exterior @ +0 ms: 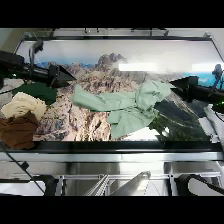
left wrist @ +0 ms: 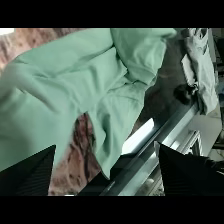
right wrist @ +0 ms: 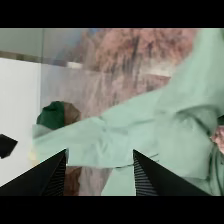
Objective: Fold the shirts.
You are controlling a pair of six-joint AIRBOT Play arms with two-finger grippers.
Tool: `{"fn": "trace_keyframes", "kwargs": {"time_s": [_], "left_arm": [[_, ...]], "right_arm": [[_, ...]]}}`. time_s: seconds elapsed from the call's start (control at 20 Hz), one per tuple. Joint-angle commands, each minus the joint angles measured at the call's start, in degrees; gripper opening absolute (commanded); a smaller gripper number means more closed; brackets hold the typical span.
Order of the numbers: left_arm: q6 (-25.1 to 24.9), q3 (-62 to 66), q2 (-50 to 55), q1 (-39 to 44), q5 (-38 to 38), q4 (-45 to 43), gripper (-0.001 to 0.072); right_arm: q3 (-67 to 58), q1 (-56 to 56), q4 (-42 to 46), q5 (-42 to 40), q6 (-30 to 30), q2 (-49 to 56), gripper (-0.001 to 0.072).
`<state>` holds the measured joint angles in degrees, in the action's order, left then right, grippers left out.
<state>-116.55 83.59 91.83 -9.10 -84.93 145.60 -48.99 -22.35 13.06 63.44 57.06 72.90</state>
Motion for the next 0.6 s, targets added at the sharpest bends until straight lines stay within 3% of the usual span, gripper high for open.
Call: {"fn": "trace_keyframes", "kwargs": {"time_s": [0.0, 0.1, 0.2, 0.35, 0.55], "left_arm": [[2.49, 3.02, 8.85, -3.06, -5.05, -0.48, 0.0707], [4.79, 6.73, 11.56, -6.97, -9.38, -0.57, 0.0708], [5.46, 6.23, 12.33, -10.01, -10.27, -0.66, 0.0708], [5.07, 0.46, 12.31, -12.11, -9.42, -0.66, 0.0707], [3.61, -6.08, 12.33, -12.94, -5.64, -1.49, 0.0707]], "right_arm": [[-5.33, -5.68, 1.16, 6.14, 0.04, 6.08, 0.0460], [-5.81, -9.51, 3.43, 10.80, 0.72, 3.78, 0.0459], [-3.96, -10.45, 14.01, 11.19, 5.49, 0.37, 0.0459], [5.99, -8.81, 24.02, 5.92, 11.72, -5.44, 0.0458], [20.11, -2.32, 24.20, -3.54, 12.46, -7.48, 0.0458]]}}
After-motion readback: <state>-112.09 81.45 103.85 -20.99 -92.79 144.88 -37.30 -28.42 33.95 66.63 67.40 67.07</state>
